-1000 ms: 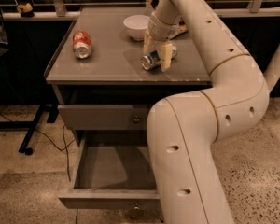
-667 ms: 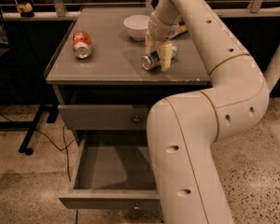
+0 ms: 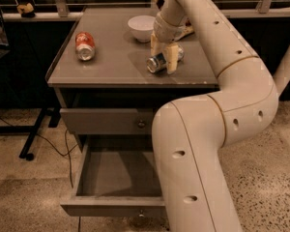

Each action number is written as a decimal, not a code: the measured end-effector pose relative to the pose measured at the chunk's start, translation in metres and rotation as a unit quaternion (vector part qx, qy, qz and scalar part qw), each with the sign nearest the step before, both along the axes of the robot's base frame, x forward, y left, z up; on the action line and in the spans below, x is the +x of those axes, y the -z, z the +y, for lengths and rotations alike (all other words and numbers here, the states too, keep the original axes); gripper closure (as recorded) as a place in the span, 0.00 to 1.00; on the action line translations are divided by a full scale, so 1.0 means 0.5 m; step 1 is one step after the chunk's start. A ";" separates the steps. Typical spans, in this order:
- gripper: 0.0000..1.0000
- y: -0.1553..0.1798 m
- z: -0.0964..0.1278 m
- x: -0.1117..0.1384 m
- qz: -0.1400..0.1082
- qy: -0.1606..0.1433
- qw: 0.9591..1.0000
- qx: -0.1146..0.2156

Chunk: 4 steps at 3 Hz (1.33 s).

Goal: Place redbull can into middle drawer

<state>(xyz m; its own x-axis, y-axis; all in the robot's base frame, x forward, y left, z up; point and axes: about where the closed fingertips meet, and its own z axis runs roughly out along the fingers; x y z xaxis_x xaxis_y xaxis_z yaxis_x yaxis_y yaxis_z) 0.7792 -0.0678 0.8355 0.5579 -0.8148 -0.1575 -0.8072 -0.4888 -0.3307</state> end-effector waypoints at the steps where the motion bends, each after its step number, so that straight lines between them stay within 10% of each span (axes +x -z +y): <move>1: 1.00 -0.022 0.002 -0.003 -0.002 0.001 1.000 0.001; 4: 1.00 -0.104 0.008 -0.039 -0.042 -0.074 0.994 0.073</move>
Offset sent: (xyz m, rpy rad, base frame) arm -0.0039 0.0025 0.0341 0.0512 -0.0668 -0.0073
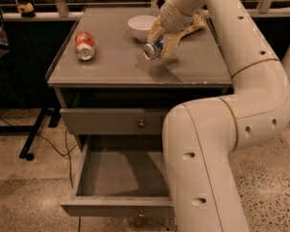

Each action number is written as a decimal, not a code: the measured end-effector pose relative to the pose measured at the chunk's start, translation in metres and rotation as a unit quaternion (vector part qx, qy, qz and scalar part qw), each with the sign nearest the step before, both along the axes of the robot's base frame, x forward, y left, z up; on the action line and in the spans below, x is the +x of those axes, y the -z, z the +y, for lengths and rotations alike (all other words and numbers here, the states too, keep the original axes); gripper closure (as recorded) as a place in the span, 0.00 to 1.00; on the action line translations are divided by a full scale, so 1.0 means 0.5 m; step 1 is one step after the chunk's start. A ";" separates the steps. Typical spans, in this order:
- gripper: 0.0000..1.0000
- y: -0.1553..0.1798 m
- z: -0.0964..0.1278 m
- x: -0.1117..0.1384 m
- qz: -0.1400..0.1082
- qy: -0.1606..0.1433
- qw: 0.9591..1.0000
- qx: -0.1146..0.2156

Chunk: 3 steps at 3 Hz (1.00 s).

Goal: Place redbull can into middle drawer

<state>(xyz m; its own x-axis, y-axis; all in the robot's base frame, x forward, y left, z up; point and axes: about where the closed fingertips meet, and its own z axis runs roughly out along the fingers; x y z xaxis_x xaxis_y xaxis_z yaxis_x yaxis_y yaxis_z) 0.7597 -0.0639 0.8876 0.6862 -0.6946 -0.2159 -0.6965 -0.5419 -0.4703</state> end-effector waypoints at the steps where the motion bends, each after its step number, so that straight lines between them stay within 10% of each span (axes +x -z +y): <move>1: 1.00 -0.020 -0.014 -0.042 0.010 -0.030 0.999 0.033; 3: 1.00 -0.071 -0.036 -0.104 0.001 -0.060 0.993 0.098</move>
Offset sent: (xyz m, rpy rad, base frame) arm -0.1226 -0.0299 0.0271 0.1761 0.0621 0.1721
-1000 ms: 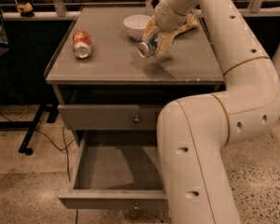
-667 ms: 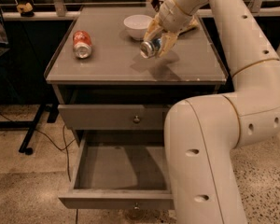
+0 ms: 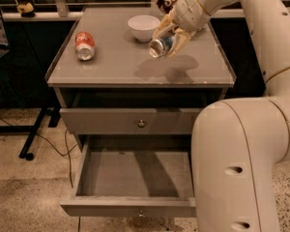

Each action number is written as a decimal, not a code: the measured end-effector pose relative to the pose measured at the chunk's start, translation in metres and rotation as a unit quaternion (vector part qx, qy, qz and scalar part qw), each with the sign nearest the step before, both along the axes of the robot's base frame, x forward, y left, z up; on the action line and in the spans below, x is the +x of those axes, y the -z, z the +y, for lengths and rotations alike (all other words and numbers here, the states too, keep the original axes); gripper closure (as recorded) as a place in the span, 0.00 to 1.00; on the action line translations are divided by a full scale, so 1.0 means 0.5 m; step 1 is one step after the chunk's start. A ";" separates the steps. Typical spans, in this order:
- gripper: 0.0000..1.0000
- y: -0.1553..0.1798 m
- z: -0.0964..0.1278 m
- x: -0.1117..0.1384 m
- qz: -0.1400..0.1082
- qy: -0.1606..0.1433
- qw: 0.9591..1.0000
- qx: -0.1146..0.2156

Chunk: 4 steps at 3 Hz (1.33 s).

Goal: Place redbull can into middle drawer

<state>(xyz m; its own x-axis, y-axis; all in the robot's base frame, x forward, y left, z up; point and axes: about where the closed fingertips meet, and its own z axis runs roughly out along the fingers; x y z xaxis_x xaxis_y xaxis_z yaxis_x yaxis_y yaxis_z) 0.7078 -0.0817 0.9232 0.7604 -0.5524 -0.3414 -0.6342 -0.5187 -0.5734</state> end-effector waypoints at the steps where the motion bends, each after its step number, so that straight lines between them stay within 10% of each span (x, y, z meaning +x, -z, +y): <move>1: 1.00 0.003 0.006 0.009 -0.003 0.003 1.000 0.004; 4: 1.00 -0.014 0.038 -0.079 0.028 -0.020 0.997 0.065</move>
Offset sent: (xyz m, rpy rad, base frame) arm -0.0077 0.0214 -0.0049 0.0215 0.0630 0.0758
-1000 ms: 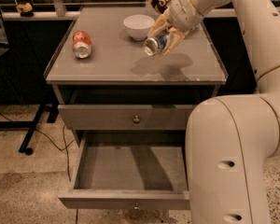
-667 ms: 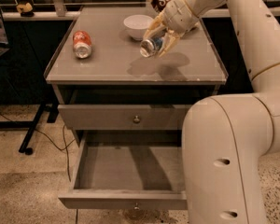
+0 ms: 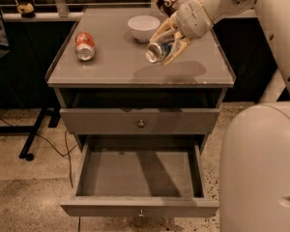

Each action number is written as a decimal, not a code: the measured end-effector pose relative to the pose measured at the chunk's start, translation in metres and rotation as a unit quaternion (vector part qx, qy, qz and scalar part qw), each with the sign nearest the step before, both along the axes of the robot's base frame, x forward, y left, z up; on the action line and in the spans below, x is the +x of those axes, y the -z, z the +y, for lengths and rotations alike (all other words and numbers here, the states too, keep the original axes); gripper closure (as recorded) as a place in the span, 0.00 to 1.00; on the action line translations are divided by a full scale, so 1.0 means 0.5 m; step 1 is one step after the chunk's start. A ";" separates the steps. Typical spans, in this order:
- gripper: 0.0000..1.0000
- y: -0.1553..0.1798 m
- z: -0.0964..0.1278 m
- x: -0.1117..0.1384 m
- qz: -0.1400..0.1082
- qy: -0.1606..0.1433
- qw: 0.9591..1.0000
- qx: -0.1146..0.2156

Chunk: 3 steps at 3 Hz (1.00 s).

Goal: Place redbull can into middle drawer

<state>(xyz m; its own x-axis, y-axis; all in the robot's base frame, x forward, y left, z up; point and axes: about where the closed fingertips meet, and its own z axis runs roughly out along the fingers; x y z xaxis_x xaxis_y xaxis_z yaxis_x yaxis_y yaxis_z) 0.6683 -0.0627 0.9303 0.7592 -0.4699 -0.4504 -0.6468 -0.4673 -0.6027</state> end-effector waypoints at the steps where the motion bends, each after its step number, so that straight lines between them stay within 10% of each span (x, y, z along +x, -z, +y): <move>1: 1.00 -0.019 -0.009 -0.060 -0.001 0.017 0.999 0.041; 2: 1.00 0.017 0.000 -0.162 0.023 0.036 0.997 0.066; 3: 1.00 0.018 0.002 -0.163 0.023 0.034 0.997 0.067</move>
Offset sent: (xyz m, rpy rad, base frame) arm -0.1035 -0.0084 -0.0074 0.1682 0.0441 -0.0999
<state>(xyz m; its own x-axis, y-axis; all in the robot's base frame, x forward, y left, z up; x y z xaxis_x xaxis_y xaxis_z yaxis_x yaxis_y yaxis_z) 0.5867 -0.0615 0.9214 0.7049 -0.4536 -0.5454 -0.7024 -0.3390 -0.6258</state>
